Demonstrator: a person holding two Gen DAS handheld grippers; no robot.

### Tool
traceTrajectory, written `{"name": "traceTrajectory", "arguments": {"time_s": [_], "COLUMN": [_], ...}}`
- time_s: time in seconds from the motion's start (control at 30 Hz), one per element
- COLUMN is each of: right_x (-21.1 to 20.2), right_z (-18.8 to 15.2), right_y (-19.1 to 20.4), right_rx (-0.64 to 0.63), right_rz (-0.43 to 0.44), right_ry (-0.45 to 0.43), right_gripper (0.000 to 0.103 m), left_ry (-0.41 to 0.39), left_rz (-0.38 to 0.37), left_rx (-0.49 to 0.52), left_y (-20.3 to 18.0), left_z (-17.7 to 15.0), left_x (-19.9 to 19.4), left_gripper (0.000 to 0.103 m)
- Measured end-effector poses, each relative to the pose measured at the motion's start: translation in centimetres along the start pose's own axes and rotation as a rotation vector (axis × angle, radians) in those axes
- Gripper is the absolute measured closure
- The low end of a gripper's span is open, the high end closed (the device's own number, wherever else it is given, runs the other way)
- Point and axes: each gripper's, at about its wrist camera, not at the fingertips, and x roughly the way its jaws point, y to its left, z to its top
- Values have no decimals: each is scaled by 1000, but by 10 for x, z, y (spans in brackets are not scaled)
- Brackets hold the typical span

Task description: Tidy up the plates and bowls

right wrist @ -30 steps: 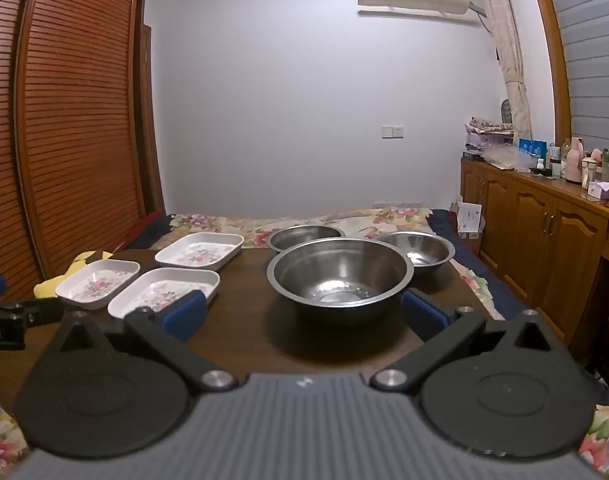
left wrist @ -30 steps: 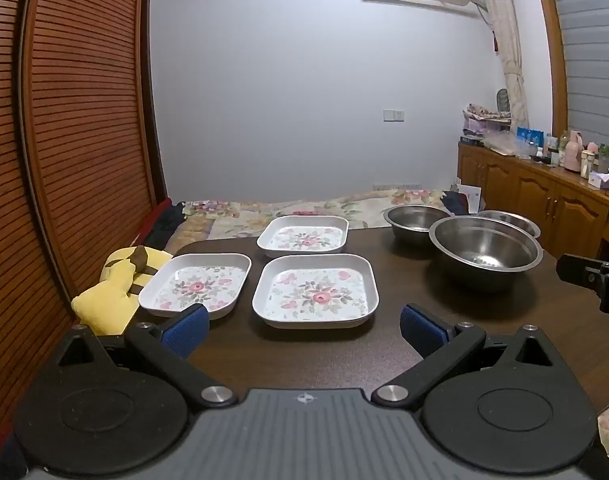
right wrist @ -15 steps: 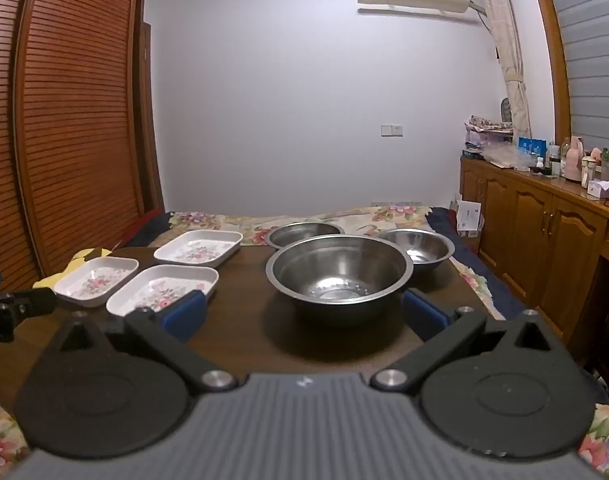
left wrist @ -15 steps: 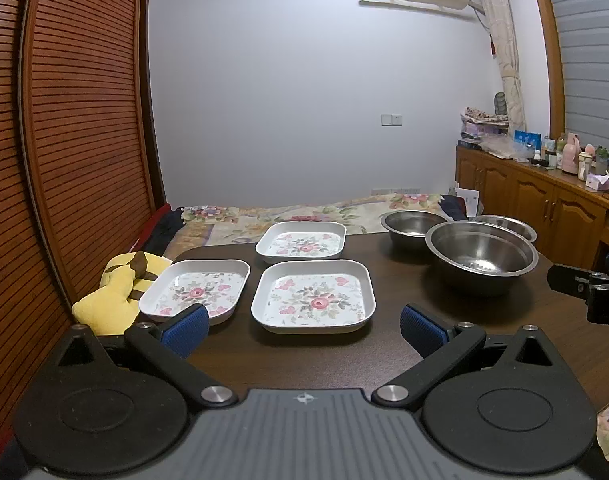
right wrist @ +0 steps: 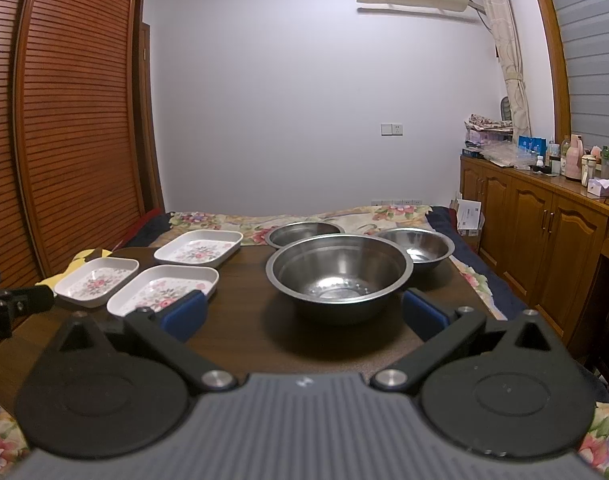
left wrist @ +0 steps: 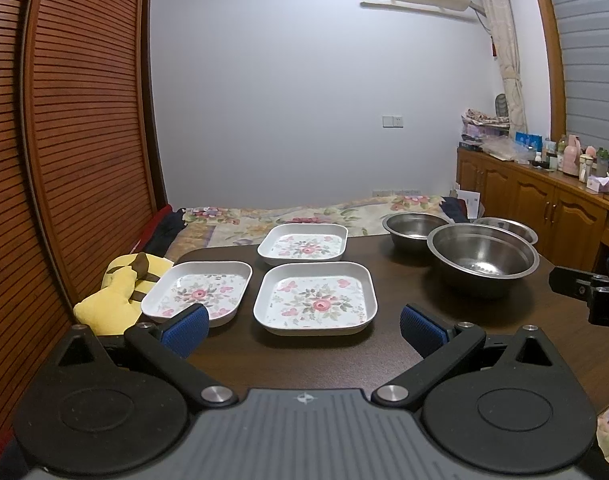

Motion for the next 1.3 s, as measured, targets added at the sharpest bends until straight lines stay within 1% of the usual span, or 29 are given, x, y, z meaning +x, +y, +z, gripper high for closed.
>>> {"name": "traceTrajectory", "arguments": {"time_s": [1.3], "right_x": [-3], "right_z": [1], "right_y": [0], "right_rx": [1], "right_rz": [11], "right_ry": [-3], "right_gripper": [0], "left_ry": [4], "left_rz": [1], "left_rx": [-4], "left_y": [6], "left_z": [2], "left_x": [1], "left_gripper": [0]}}
